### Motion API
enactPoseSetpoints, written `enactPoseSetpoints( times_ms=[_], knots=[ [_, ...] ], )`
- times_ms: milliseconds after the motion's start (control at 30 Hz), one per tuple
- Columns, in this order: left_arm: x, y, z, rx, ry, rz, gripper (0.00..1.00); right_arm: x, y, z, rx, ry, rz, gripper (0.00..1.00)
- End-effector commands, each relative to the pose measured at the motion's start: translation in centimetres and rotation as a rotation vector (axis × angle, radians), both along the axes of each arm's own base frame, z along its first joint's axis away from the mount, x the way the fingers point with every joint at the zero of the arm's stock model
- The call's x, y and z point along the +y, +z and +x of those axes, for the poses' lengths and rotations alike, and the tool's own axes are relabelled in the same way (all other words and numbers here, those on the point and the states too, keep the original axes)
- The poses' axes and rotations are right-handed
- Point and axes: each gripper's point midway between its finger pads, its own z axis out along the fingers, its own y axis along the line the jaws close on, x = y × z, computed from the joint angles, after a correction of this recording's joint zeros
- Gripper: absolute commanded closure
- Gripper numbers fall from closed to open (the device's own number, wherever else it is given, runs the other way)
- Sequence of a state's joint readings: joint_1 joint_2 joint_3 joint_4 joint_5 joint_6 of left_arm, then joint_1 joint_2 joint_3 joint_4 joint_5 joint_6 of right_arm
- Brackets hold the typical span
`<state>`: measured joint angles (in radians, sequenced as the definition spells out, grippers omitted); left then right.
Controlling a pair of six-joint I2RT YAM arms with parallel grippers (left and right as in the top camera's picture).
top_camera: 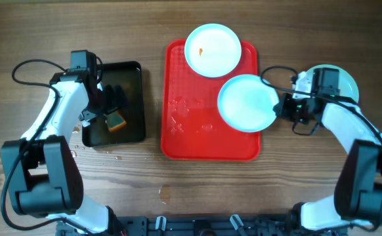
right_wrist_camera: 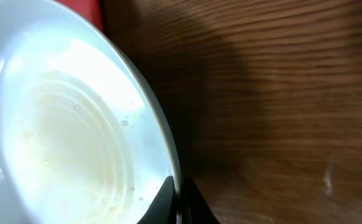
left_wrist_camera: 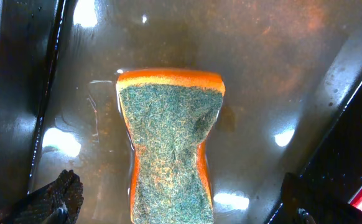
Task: Clean dirty plates on tray and stack at the side
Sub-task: 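Carry the plate right and stack it on the first cleaned plate, then move the right gripper to the last plate and drag it down the red tray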
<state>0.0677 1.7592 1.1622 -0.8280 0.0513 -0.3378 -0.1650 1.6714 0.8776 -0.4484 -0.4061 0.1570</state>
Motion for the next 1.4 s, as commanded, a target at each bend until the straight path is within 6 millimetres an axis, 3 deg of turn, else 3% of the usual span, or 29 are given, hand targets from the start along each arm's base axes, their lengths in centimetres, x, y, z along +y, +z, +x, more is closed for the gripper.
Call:
enactPoseSetpoints(
  times_ms=[0, 167, 367, 667, 700, 767, 800, 867, 900, 933, 1000, 1067, 1133, 1267, 1367],
  knots=[
    [-0.1, 0.3, -0.1, -0.012, -0.005, -0.006, 0.00, -4.6, 4.9, 1.6, -0.084, -0.274, -0.048, 0.96],
    [-0.1, 0.3, -0.1, -0.012, -0.005, -0.006, 0.00, -11.0, 7.6, 0.7, -0.131, -0.569, -0.111, 0.96],
    [-0.1, 0.3, -0.1, -0.012, -0.005, -0.007, 0.00, -17.6, 6.6, -1.7, -0.084, -0.777, -0.263, 0.96],
    [-0.1, 0.3, -0.1, -0.012, -0.005, -0.007, 0.00, -20.5, 4.7, -2.7, -0.027, -0.853, -0.380, 0.95],
    [-0.1, 0.3, -0.1, -0.011, -0.005, -0.006, 0.00, -20.7, 4.6, -2.7, -0.027, -0.855, -0.391, 0.86],
    [-0.1, 0.3, -0.1, -0.012, -0.005, -0.006, 0.00, -20.7, 4.9, -2.3, -0.045, -0.826, -0.401, 0.54],
    [-0.1, 0.3, -0.1, -0.011, -0.005, -0.007, 0.00, -20.6, 5.1, -2.1, -0.056, -0.804, -0.396, 0.53],
    [-0.1, 0.3, -0.1, -0.012, -0.005, -0.006, 0.00, -19.5, 6.0, -1.0, -0.098, -0.747, -0.340, 0.53],
    [-0.1, 0.3, -0.1, -0.012, -0.005, -0.006, 0.00, -18.6, 6.6, -0.4, -0.124, -0.711, -0.298, 0.57],
    [-0.1, 0.3, -0.1, -0.012, -0.005, -0.007, 0.00, -17.6, 7.2, 0.2, -0.148, -0.683, -0.248, 0.67],
    [-0.1, 0.3, -0.1, -0.011, -0.005, -0.006, 0.00, -15.2, 8.7, 1.5, -0.201, -0.604, -0.150, 0.69],
    [-0.1, 0.3, -0.1, -0.012, -0.005, -0.007, 0.00, -11.7, 10.3, 2.9, -0.263, -0.454, -0.080, 0.69],
    [-0.1, 0.3, -0.1, -0.011, -0.005, -0.007, 0.00, -6.8, 11.9, 4.3, -0.313, -0.253, -0.041, 0.69],
    [-0.1, 0.3, -0.1, -0.012, -0.005, -0.007, 0.00, 1.5, 13.6, 6.0, -0.366, 0.015, -0.089, 0.66],
    [-0.1, 0.3, -0.1, -0.012, -0.005, -0.007, 0.00, 5.7, 13.9, 7.3, -0.435, 0.122, -0.140, 0.57]
  ],
)
